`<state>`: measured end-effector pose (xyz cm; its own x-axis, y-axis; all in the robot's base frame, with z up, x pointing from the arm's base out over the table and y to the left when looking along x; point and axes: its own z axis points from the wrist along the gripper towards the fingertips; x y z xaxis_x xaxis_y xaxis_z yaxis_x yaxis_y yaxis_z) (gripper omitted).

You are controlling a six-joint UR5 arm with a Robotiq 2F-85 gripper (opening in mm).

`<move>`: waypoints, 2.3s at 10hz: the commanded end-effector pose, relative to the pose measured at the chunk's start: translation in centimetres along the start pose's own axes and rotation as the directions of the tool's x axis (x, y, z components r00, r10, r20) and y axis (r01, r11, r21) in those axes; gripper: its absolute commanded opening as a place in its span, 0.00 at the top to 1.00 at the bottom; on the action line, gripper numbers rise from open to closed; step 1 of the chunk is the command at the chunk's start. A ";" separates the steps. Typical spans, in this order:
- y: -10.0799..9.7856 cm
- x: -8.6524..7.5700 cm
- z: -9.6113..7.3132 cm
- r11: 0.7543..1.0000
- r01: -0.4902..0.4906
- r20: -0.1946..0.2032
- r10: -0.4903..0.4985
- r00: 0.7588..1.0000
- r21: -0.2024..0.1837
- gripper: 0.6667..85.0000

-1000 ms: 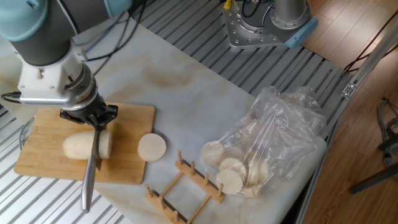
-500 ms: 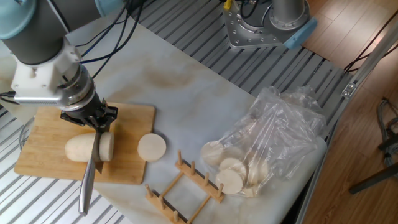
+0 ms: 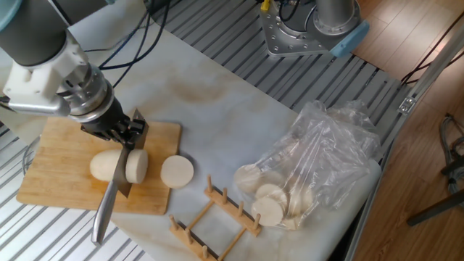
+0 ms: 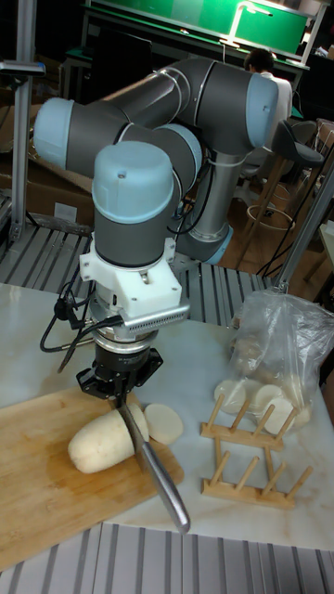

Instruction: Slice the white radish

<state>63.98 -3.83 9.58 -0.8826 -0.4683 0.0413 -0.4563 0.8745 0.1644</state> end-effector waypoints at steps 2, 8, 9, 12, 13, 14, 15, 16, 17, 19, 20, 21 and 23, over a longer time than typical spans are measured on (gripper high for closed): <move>-0.2 0.1 1.1 0.999 -0.039 -0.007 0.039 0.999 -0.002 0.98; -1.1 0.3 1.5 0.997 -0.023 -0.057 0.027 0.998 0.071 0.99; -1.2 0.3 1.6 0.997 -0.016 -0.061 0.020 0.998 0.073 0.99; -1.1 0.4 1.5 0.998 -0.010 -0.066 0.014 0.998 0.069 0.99; -1.1 0.4 1.6 0.998 -0.010 -0.067 0.014 0.998 0.068 0.99; -1.1 0.3 1.5 0.998 -0.010 -0.069 0.015 0.998 0.068 0.99; -1.1 0.2 1.6 0.998 -0.009 -0.069 0.013 0.998 0.069 0.99; -1.1 -0.2 1.9 0.998 -0.008 -0.061 0.012 0.998 0.066 0.99; -1.1 -0.4 2.0 0.998 -0.009 -0.055 0.012 0.998 0.064 0.99; -1.1 -0.5 2.0 0.998 -0.010 -0.050 0.013 0.999 0.065 0.99; -1.2 -0.5 2.1 0.998 -0.010 -0.049 0.013 0.999 0.067 0.99; -1.3 -0.6 2.2 0.998 -0.010 -0.049 0.014 0.999 0.069 0.99; -1.3 -0.7 2.4 0.998 -0.010 -0.047 0.013 0.999 0.069 0.99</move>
<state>64.66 -4.57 7.12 -0.8793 -0.4656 0.1007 -0.4582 0.8844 0.0888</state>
